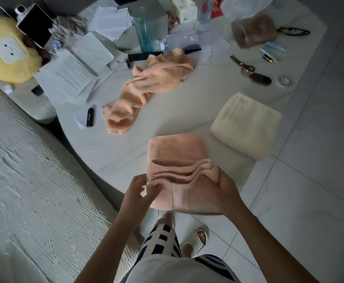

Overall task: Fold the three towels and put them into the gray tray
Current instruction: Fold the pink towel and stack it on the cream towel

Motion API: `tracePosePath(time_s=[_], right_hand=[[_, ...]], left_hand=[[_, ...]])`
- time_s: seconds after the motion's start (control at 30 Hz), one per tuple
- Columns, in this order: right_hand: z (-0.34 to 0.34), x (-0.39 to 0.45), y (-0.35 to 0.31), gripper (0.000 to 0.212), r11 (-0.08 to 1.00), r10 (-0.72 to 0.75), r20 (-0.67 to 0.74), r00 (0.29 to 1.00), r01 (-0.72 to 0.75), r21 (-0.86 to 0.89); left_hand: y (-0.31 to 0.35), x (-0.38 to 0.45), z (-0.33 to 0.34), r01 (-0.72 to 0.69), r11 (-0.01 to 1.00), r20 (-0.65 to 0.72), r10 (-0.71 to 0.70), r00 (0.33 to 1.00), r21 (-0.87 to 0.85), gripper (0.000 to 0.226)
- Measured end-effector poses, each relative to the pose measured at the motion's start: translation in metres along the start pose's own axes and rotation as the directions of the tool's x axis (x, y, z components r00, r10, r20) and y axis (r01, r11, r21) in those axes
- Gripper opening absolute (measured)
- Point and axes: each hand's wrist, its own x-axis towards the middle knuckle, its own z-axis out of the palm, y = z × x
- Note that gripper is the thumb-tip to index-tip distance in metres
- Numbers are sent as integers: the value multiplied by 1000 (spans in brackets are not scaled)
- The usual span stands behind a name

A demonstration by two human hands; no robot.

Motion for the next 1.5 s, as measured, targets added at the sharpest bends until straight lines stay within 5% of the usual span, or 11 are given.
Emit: tracePosePath(time_s=[0.1, 0.27, 0.37, 0.47, 0.6, 0.7, 0.87, 1.0, 1.13, 1.23, 1.5], right_hand=[[14, 44, -15, 19, 999, 22, -78, 997, -24, -33], [25, 103, -25, 25, 982, 104, -198, 975, -133, -138], [33, 121, -12, 14, 922, 147, -279, 949, -234, -309], [34, 123, -6, 10, 934, 114, -332, 936, -215, -286], [23, 118, -6, 49, 930, -11, -175, 985, -54, -364], [12, 120, -10, 31, 877, -112, -85, 990, 58, -478], [0, 133, -16, 18, 833, -158, -34, 987, 115, -541], [-1, 136, -13, 29, 781, -218, 10, 976, 181, -598], [-4, 136, -8, 14, 699, -355, 67, 933, 312, -643], [-11, 139, -14, 11, 713, -349, 39, 936, 292, -638], [-1, 168, -34, 8, 711, -184, -38, 982, 107, -695]], left_hand=[[12, 52, 4, -13, 1000, -20, 13, 1000, 16, 8], [10, 121, 5, 17, 993, -7, -17, 1000, 119, 57], [8, 145, 5, -59, 933, 53, 43, 998, 356, 49], [11, 154, 2, -168, 900, 31, 170, 985, 401, 37], [11, 164, -14, -347, 821, 24, 377, 926, 454, 28], [16, 175, -19, -469, 721, 119, 481, 868, 510, 18], [36, 188, -13, -662, 564, 420, 512, 749, 494, 37], [32, 197, -10, -661, 558, 505, 431, 748, 502, 26], [38, 198, -13, -657, 580, 457, 474, 753, 480, 19], [45, 192, -9, -568, 682, 378, 428, 821, 461, 27], [52, 217, 17, -355, 669, 200, 300, 933, 653, 16]])
